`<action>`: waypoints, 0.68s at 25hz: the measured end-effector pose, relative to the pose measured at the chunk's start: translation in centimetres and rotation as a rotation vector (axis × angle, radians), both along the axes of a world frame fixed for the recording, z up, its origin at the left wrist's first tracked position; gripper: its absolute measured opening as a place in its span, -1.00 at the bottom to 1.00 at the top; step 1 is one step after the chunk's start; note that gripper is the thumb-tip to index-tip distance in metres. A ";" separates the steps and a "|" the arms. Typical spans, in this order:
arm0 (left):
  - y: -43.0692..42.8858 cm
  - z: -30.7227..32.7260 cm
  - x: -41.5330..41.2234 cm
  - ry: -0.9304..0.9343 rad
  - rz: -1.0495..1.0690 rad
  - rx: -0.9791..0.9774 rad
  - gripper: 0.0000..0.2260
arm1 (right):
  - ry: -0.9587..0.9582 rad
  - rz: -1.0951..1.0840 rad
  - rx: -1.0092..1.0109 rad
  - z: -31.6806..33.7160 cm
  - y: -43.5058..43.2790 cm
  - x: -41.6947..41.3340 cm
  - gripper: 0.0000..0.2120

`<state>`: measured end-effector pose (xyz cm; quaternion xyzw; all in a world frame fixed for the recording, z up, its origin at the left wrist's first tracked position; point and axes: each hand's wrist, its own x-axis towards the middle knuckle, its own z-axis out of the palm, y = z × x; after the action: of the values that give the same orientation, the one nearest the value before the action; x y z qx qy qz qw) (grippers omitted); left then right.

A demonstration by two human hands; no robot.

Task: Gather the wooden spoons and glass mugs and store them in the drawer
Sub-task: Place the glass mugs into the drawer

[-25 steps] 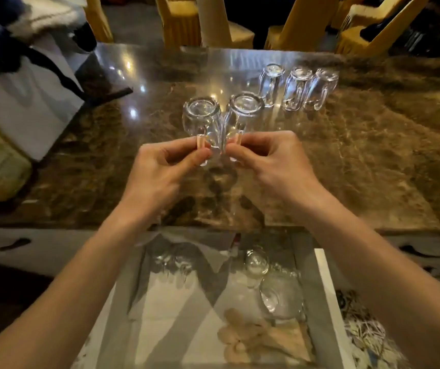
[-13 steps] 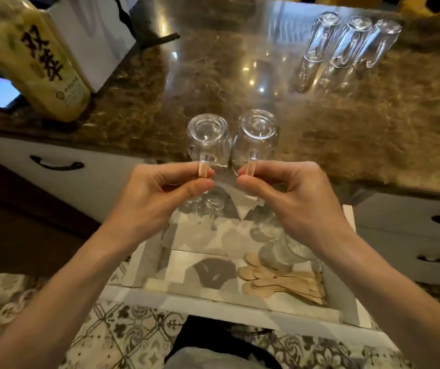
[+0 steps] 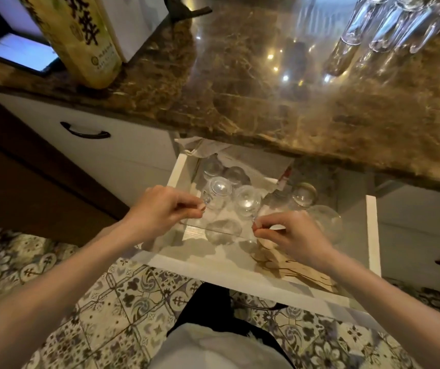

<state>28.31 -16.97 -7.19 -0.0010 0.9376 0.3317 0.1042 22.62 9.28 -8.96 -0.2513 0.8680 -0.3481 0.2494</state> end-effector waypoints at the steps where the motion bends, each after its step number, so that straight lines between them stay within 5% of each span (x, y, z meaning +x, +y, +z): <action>1: 0.3 -0.6 -0.4 -0.008 -0.016 -0.065 -0.78 | 0.000 0.053 0.055 -0.7 0.0 -0.2 -0.93; 17: 3.6 -6.2 -2.2 -0.233 0.410 0.066 -0.90 | -0.154 0.068 0.076 -6.0 -3.3 -2.0 -0.89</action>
<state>26.12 -13.40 -13.36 -0.2263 0.8881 0.3740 0.1418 20.61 6.02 -14.96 -0.2434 0.8498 -0.3247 0.3364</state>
